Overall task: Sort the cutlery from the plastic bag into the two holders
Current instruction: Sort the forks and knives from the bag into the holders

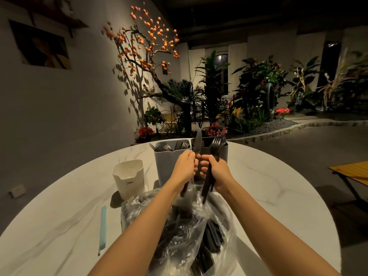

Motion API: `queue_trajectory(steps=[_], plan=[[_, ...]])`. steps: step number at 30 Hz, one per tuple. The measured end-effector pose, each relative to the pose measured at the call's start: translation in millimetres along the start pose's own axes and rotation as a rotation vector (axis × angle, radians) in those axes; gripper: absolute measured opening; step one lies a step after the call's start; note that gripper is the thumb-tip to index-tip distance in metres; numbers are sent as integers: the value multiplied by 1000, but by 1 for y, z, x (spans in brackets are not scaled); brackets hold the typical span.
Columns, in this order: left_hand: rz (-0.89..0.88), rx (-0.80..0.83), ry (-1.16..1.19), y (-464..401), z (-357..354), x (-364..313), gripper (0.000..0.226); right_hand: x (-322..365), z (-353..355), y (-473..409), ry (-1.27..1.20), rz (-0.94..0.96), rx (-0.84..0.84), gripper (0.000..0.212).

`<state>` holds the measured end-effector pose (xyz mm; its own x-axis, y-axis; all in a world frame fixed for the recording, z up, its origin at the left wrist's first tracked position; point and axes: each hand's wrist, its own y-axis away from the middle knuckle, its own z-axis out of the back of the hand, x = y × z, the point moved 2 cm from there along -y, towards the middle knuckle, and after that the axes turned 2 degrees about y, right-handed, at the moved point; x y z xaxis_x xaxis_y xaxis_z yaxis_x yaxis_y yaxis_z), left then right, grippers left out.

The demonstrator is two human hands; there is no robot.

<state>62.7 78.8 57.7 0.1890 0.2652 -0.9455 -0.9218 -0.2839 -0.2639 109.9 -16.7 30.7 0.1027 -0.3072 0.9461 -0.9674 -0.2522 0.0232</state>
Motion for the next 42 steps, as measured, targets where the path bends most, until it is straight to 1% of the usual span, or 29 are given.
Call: queue_trajectory(steps=[5, 8, 12, 15, 18, 21, 23, 25, 26, 28, 29, 30, 31, 33, 35, 37, 40, 41, 42], plan=[[-143, -132, -28, -30, 1, -17, 28, 18, 3, -10, -46, 48, 54, 23], [-178, -183, -28, -42, 1, -24, 24, 27, 1, -18, -14, 80, 63, 24], [-188, -206, 85, -54, 3, -28, 18, 32, -2, -25, -12, 88, 62, 24], [-212, -298, 134, -63, 11, -27, 16, 33, -2, -28, -10, 94, 43, 24], [-224, -373, 306, -66, 16, -31, 15, 35, 1, -31, -11, 100, 23, 24], [-227, -416, 294, -71, 16, -30, 18, 35, 2, -34, -8, 116, 7, 22], [-212, -399, 237, -74, 12, -25, 18, 35, 1, -36, -2, 128, 1, 23], [-158, -326, 131, -75, 8, -18, 17, 34, 0, -36, 10, 134, -1, 23], [-117, -267, 33, -76, 6, -13, 18, 34, 0, -36, 12, 134, 1, 23], [-63, -148, -277, -80, 1, -6, 22, 32, -1, -38, 25, 138, 8, 22], [-58, -113, -411, -81, -1, -4, 24, 32, -1, -38, 43, 144, 14, 22], [-63, -101, -485, -82, -3, -5, 29, 33, -1, -38, 66, 153, 22, 23], [-72, -98, -488, -82, -4, -7, 36, 33, -2, -38, 84, 160, 33, 24], [-142, -107, -383, -79, -4, -12, 51, 34, -4, -37, 95, 167, 55, 26], [-245, -151, -284, -74, 0, -17, 54, 33, -5, -35, 94, 171, 73, 26], [-325, -203, -235, -69, 5, -20, 42, 32, -5, -34, 93, 176, 89, 27], [-400, -253, -191, -66, 10, -21, 16, 33, -7, -31, 99, 181, 109, 27], [-403, -265, -169, -66, 11, -21, 13, 33, -8, -30, 104, 183, 126, 27], [-390, -259, -149, -66, 11, -21, 16, 34, -10, -29, 109, 189, 155, 27]])
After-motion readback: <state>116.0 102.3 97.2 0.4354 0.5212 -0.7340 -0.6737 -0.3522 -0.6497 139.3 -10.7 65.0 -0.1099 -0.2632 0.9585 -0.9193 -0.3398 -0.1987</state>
